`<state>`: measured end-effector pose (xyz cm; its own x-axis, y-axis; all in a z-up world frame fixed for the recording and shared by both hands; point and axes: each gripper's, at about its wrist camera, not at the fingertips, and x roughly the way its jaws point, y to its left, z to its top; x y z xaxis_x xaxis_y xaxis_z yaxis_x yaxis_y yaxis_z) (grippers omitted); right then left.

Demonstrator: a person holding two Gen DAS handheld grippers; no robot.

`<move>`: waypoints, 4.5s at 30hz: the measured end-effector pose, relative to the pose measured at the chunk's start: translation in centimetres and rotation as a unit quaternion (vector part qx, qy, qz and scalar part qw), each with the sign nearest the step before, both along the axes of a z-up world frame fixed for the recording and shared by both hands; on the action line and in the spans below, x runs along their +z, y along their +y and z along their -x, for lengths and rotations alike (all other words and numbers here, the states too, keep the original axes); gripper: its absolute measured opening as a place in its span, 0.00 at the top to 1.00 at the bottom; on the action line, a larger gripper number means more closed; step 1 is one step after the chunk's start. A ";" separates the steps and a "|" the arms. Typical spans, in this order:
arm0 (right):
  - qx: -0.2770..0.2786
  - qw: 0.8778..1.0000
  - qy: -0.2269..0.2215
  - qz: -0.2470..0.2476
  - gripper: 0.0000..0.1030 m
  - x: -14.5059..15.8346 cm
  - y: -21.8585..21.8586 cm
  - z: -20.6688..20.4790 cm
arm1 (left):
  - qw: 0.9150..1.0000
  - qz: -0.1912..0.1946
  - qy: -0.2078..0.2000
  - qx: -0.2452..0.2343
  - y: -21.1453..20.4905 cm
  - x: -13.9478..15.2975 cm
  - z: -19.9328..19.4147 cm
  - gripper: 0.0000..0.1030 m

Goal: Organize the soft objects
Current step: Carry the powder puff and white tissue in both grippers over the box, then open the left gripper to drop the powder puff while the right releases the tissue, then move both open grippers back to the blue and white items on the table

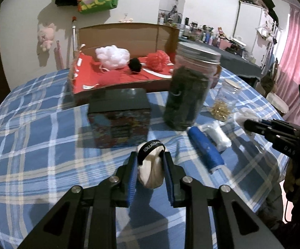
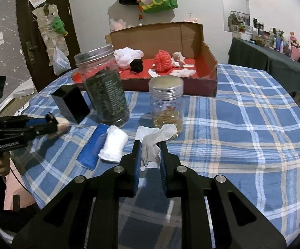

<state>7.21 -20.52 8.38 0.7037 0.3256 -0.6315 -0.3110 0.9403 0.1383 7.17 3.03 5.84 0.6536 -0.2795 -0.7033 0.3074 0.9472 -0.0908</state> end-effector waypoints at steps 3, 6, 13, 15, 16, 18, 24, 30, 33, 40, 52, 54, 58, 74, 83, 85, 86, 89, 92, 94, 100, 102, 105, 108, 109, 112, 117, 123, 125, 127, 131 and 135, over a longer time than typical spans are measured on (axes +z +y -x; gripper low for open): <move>-0.006 1.000 0.001 0.003 0.85 0.1 -0.5 -0.1 | 1.000 0.004 0.000 0.008 1.0 0.2 0.2 0.75; -0.013 1.000 -0.001 0.008 0.85 0.2 -1.0 -0.1 | 1.000 0.005 0.001 0.021 2.1 0.3 0.1 0.75; -0.026 1.000 0.002 0.014 0.85 0.3 -2.2 -0.5 | 0.999 0.006 -0.003 0.051 4.6 0.6 0.1 0.76; -0.031 0.999 0.004 0.017 0.85 0.3 -2.5 -0.7 | 0.998 0.006 -0.005 0.058 5.3 0.8 0.1 0.76; -0.032 0.999 0.004 0.018 0.85 0.3 -2.6 -0.8 | 0.998 0.005 -0.007 0.063 5.7 0.9 0.0 0.76; -0.036 0.999 0.004 0.021 0.85 0.4 -2.9 -0.9 | 0.998 0.003 -0.009 0.069 6.2 1.0 -0.3 0.76; -0.044 0.999 0.010 0.029 0.85 0.4 -3.7 -1.7 | 0.997 -0.009 -0.014 0.078 7.7 1.2 -1.0 0.76; -0.045 0.998 0.021 0.027 0.85 0.5 -4.5 -3.0 | 0.997 -0.017 -0.019 0.070 8.5 1.3 -2.2 0.76; -0.043 0.999 0.019 0.028 0.85 0.8 -4.7 -3.8 | 0.998 -0.018 -0.024 0.059 8.6 1.5 -2.9 0.76; -0.030 0.999 0.017 0.026 0.85 1.2 -5.4 -5.9 | 0.999 -0.028 -0.028 0.034 8.7 1.6 -5.3 0.76; 0.007 1.000 0.012 0.027 0.85 2.0 -5.1 -8.4 | 0.999 -0.016 -0.035 -0.012 8.9 2.5 -8.2 0.76; 0.012 1.000 0.011 0.026 0.85 2.1 -5.0 -8.8 | 0.999 -0.014 -0.037 -0.018 8.9 2.8 -8.4 0.76; 0.033 0.999 0.011 0.018 0.85 2.4 -4.9 -9.7 | 0.999 -0.015 -0.040 -0.030 8.7 3.3 -9.0 0.76; 0.135 0.990 0.040 -0.033 0.85 4.6 -1.6 -16.7 | 0.994 0.009 -0.025 -0.106 3.2 6.4 -14.5 0.76; 0.186 0.973 0.132 -0.030 0.85 3.5 2.4 -24.2 | 0.985 -0.017 0.048 -0.167 -3.4 5.7 -20.5 0.76; 0.189 0.970 0.149 -0.023 0.85 3.0 3.0 -25.3 | 0.983 -0.029 0.065 -0.167 -4.4 5.0 -21.9 0.76; 0.190 0.969 0.156 -0.021 0.85 2.8 3.3 -25.8 | 0.982 -0.031 0.075 -0.172 -4.8 4.7 -22.3 0.76; 0.200 0.962 0.185 -0.016 0.85 1.9 4.1 -27.0 | 0.979 -0.046 0.094 -0.175 -5.8 3.7 -23.8 0.76; 0.201 0.960 0.195 0.000 0.85 1.3 4.8 -27.7 | 0.976 -0.057 0.109 -0.177 -6.4 2.8 -24.8 0.75; 0.205 0.958 0.202 0.005 0.85 1.1 5.1 -27.9 | 0.975 -0.062 0.118 -0.177 -6.6 2.3 -25.4 0.74; 0.201 0.955 0.216 0.024 0.84 0.4 5.5 -28.6 | 0.974 -0.072 0.131 -0.172 -6.4 1.5 -26.2 0.70; 0.204 0.954 0.219 0.029 0.84 0.2 5.7 -28.8 | 0.974 -0.073 0.133 -0.170 -6.4 1.3 -26.4 0.67; 0.202 0.953 0.219 0.050 0.84 -0.2 6.4 -28.9 | 0.973 -0.072 0.137 -0.170 -6.5 0.9 -26.7 0.63; 0.205 0.953 0.213 0.067 0.84 -0.3 7.1 -28.8 | 0.973 -0.072 0.136 -0.170 -6.4 0.9 -26.6 0.60; 0.204 0.953 0.211 0.072 0.83 -0.3 7.3 -28.7 | 0.974 -0.072 0.134 -0.169 -6.3 1.0 -26.6 0.56; 0.201 0.954 0.208 0.077 0.82 -0.2 7.3 -28.6 | 0.975 -0.071 0.127 -0.170 -6.3 1.1 -26.5 0.50; 0.192 0.957 0.201 0.080 0.72 0.1 7.2 -28.5 | 0.975 -0.070 0.125 -0.167 -6.0 1.2 -26.4 0.47; 0.175 0.965 0.182 0.076 0.37 1.4 6.3 -28.0 | 0.978 -0.065 0.117 -0.162 -5.4 1.8 -25.8 0.33; 0.167 0.967 0.175 0.077 0.37 2.0 6.0 -27.7 | 0.979 -0.065 0.113 -0.157 -5.3 2.2 -25.5 0.31; 0.158 0.970 0.167 0.075 0.37 2.8 5.5 -27.2 | 0.980 -0.064 0.112 -0.151 -5.1 2.6 -25.2 0.31; 0.133 0.978 0.148 0.065 0.37 5.1 4.3 -25.8 | 0.986 -0.056 0.094 -0.130 -4.4 4.3 -24.1 0.27; 0.112 0.984 0.127 0.048 0.35 7.4 3.3 -24.0 | 0.991 -0.035 0.066 -0.108 -3.5 6.4 -22.6 0.17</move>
